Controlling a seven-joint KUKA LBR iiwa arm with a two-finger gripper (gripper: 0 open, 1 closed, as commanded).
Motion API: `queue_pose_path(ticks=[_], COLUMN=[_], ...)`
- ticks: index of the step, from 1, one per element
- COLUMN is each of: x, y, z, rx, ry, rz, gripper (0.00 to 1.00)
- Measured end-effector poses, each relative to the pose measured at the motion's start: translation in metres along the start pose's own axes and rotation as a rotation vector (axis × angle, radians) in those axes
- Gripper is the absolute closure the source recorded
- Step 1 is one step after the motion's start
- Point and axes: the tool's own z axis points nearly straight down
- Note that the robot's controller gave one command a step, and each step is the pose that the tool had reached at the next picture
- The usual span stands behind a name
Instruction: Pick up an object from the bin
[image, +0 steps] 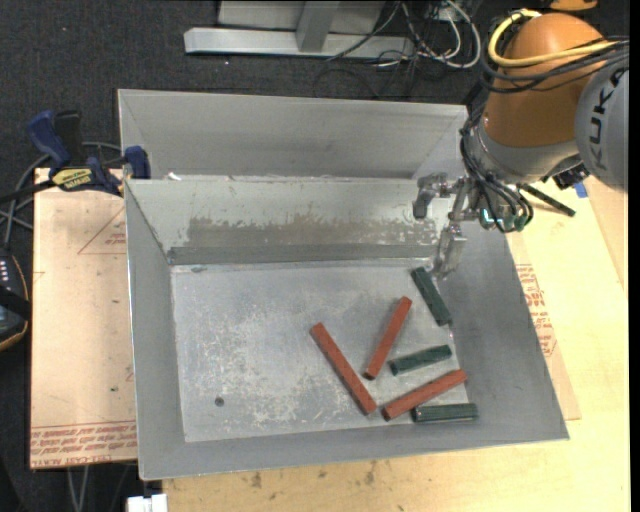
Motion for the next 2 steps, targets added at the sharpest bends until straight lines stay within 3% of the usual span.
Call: queue_pose_path(ticks=[1, 2], x=[0.001, 0.047], y=[-0.01, 0.002], z=[0.121, 0.164], rx=[0.0, 0.001], ry=[0.001, -0.006], rz=[-0.046, -0.362], gripper=[0.0, 0.0])
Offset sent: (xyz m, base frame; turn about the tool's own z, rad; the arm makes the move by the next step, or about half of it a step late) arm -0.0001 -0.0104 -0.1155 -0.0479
